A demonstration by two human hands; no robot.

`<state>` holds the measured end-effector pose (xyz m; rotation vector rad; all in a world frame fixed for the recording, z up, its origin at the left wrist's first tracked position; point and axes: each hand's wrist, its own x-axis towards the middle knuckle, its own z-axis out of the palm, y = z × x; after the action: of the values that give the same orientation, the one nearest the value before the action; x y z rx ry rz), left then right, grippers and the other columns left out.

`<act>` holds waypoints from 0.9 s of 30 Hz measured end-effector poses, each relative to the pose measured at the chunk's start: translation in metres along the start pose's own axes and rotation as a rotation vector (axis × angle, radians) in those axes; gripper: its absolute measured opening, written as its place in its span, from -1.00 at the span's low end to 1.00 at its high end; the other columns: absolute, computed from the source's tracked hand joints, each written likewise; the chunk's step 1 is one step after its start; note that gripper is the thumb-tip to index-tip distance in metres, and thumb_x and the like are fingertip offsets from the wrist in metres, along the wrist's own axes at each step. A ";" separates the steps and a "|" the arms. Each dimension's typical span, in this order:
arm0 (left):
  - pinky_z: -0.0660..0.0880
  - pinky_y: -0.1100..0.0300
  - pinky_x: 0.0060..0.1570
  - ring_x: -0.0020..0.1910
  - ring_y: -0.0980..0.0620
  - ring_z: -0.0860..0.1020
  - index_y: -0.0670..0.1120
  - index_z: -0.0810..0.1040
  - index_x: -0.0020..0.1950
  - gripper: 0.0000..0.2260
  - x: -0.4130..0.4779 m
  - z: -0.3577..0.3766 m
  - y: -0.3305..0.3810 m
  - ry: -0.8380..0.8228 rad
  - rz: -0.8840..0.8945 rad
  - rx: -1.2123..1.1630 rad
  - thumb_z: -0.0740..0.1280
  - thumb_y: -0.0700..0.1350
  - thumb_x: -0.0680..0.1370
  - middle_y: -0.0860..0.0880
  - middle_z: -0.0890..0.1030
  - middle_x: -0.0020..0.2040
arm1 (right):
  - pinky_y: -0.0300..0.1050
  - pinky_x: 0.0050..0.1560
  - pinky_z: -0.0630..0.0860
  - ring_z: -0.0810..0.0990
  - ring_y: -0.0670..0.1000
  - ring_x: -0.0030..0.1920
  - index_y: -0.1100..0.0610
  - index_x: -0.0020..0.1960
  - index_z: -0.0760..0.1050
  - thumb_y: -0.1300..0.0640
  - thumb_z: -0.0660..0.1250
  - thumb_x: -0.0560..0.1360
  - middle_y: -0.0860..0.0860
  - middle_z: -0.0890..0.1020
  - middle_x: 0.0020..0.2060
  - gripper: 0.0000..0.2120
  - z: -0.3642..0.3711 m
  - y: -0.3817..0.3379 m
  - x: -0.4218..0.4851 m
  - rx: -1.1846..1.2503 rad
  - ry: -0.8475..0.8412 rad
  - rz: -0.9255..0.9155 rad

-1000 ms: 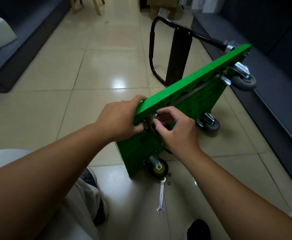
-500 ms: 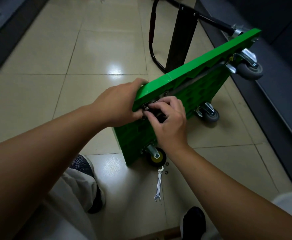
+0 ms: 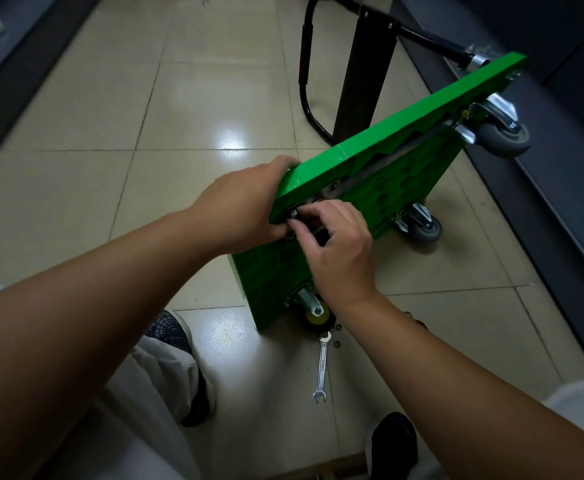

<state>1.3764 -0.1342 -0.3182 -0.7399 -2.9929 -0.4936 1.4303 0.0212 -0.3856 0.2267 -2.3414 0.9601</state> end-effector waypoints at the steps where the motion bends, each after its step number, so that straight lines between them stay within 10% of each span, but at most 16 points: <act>1: 0.39 0.13 -0.10 0.09 -0.12 0.59 0.06 0.22 0.54 -0.27 0.000 0.001 0.000 0.018 -0.003 0.020 0.51 0.04 0.46 -0.04 0.60 0.24 | 0.03 -0.03 0.52 0.56 0.05 -0.05 0.16 -0.04 0.64 0.17 0.50 0.49 0.01 0.65 -0.13 -0.91 0.001 0.000 0.000 -0.013 0.010 -0.012; 27: 0.37 0.14 -0.16 0.02 -0.10 0.60 0.06 0.24 0.55 -0.33 -0.001 0.004 0.001 0.089 -0.003 0.070 0.46 0.02 0.50 -0.02 0.63 0.17 | 0.03 0.12 0.43 0.54 0.03 0.08 0.11 -0.08 0.67 0.08 0.50 0.48 -0.04 0.63 -0.01 -0.89 0.006 -0.010 -0.005 -0.097 0.078 0.092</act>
<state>1.3778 -0.1322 -0.3217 -0.6892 -2.9132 -0.4088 1.4347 0.0096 -0.3862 0.0426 -2.3367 0.8791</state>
